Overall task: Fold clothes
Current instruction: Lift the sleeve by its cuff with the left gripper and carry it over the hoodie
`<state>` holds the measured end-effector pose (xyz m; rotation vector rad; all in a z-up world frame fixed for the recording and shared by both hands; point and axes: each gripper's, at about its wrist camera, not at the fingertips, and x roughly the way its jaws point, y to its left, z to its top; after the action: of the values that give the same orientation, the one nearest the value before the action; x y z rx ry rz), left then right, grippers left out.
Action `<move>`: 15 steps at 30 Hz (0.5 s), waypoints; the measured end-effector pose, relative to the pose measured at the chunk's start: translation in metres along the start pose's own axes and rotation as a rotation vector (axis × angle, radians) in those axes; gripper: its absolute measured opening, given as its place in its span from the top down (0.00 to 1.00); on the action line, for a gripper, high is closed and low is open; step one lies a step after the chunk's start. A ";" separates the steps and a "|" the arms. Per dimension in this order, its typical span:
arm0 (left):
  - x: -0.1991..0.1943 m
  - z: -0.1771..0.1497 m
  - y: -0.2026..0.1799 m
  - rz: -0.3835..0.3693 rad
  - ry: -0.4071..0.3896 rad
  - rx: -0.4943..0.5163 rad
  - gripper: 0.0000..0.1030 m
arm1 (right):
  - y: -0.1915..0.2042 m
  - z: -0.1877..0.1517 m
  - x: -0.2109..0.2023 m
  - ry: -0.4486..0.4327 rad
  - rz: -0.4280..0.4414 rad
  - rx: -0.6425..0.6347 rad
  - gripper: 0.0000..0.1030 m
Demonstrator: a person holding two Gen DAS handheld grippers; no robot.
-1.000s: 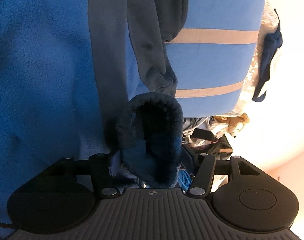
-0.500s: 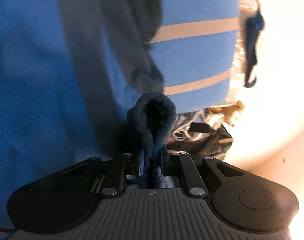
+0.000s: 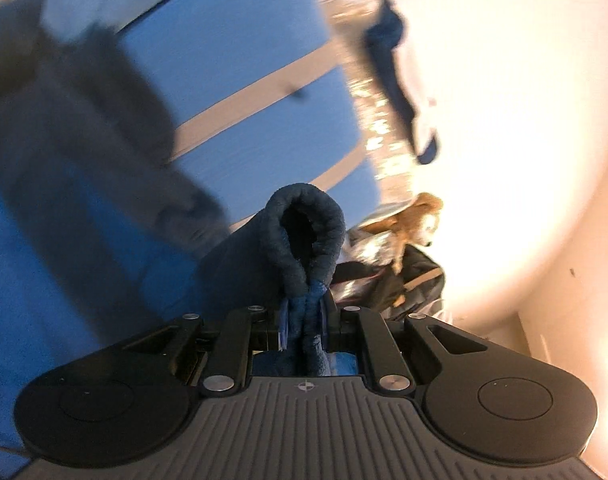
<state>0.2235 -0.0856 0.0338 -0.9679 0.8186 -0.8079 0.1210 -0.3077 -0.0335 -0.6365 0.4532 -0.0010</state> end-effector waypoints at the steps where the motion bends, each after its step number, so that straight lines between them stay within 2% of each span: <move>1: -0.003 0.005 -0.011 -0.010 -0.007 0.017 0.86 | -0.008 -0.004 0.000 0.015 0.009 0.032 0.00; 5: -0.014 0.022 -0.047 -0.031 -0.048 0.080 0.86 | -0.040 -0.024 -0.002 0.080 0.057 0.179 0.00; 10: -0.025 0.037 -0.070 -0.032 -0.088 0.114 0.86 | -0.086 -0.046 -0.021 0.138 0.130 0.378 0.00; 15: -0.035 0.048 -0.086 -0.035 -0.121 0.127 0.86 | -0.129 -0.054 -0.035 0.174 0.154 0.433 0.00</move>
<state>0.2313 -0.0673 0.1359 -0.9115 0.6400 -0.8136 0.0851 -0.4383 0.0160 -0.1750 0.6466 -0.0080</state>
